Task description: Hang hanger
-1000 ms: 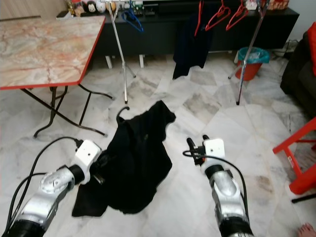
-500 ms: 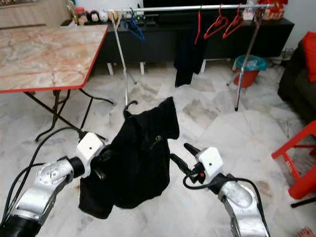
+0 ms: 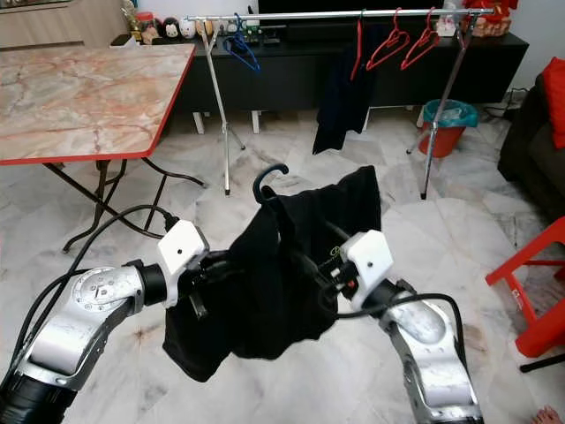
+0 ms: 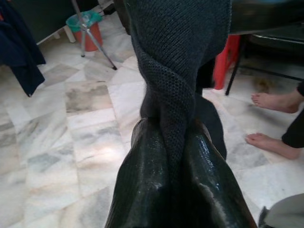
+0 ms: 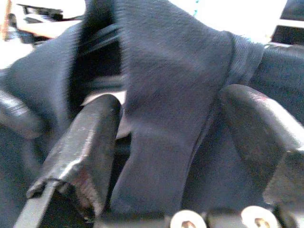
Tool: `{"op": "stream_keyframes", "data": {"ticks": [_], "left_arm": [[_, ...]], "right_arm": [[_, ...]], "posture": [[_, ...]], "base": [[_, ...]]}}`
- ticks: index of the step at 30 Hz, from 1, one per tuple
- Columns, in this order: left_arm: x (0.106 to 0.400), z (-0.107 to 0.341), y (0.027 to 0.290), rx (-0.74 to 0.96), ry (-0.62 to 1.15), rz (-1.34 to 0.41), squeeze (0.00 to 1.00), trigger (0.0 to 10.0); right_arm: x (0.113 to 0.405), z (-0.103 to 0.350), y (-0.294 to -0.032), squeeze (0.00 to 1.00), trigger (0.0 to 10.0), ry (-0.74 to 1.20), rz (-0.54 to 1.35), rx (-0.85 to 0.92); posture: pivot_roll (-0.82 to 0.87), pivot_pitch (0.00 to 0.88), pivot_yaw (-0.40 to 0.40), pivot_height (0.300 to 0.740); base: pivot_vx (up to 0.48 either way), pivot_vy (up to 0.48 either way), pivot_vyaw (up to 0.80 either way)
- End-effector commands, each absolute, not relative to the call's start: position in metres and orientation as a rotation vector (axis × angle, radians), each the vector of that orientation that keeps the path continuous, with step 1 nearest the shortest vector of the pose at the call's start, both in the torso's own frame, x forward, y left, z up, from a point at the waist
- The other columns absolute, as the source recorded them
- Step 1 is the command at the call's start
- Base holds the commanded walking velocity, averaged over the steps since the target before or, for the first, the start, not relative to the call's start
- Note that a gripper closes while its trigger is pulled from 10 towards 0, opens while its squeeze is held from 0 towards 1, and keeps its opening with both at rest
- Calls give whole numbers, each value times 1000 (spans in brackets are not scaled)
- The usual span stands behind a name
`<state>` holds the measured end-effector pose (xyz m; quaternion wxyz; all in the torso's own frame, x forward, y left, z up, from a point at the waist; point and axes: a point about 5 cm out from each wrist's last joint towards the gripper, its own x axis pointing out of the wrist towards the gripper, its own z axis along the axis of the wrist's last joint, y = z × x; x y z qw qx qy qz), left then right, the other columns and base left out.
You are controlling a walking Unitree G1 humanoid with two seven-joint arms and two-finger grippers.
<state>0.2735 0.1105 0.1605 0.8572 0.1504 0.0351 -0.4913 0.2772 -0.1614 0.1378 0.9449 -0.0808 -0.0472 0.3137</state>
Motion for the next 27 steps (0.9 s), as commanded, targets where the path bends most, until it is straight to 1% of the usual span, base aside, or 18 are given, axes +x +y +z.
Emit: {"op": "stream_keyframes", "data": {"ticks": [1, 5, 7, 8, 9, 12, 15, 17, 19, 23, 27], "left_arm": [[269, 172, 107, 323, 37, -1068, 0, 10000], [269, 174, 106, 321, 39, -1067, 0, 10000], [268, 176, 103, 314, 37, -1080, 0, 10000], [268, 177, 102, 311, 37, -1085, 0, 10000], [268, 177, 101, 310, 37, -1088, 0, 10000], [267, 177, 99, 311, 41, -1093, 0, 10000], [268, 178, 97, 309, 42, -1097, 0, 10000], [268, 176, 96, 305, 45, -1098, 0, 10000], [267, 176, 95, 302, 46, -1101, 0, 10000], [266, 177, 93, 294, 44, -1107, 0, 10000], [267, 178, 92, 295, 41, -1108, 0, 10000]], "right_arm": [[281, 143, -160, 1000, 10000, -126, 596, -183], [284, 143, -162, 1000, 10000, -131, 541, -179], [284, 143, -160, 1000, 10000, -128, 542, -174], [283, 143, -159, 886, 10000, -125, 551, -173], [282, 142, -157, 0, 10000, -121, 558, -175], [281, 137, -154, 0, 10000, -103, 565, -199], [282, 131, -159, 0, 10000, -71, 524, -215], [282, 120, -163, 0, 10000, -1, 505, -239], [281, 114, -165, 0, 10000, 29, 498, -252], [281, 103, -174, 0, 10000, 88, 443, -254], [280, 100, -174, 0, 10000, 98, 449, -248]], "posture": [[-9, 0, 17, 740], [-9, 0, 18, 740], [-13, 0, 18, 740], [-14, 0, 20, 740], [-14, 0, 20, 740], [-13, 0, 20, 740], [-15, 0, 19, 740], [-18, 0, 19, 740], [-14, 0, 18, 740], [-16, 0, 17, 740], [-15, 0, 17, 740]], "base": [[0, 0, 0], [0, 0, 0], [0, 0, 0], [0, 0, 0], [0, 0, 0], [0, 0, 0], [0, 0, 0], [0, 0, 0], [0, 0, 0], [0, 0, 0], [0, 0, 0]]}}
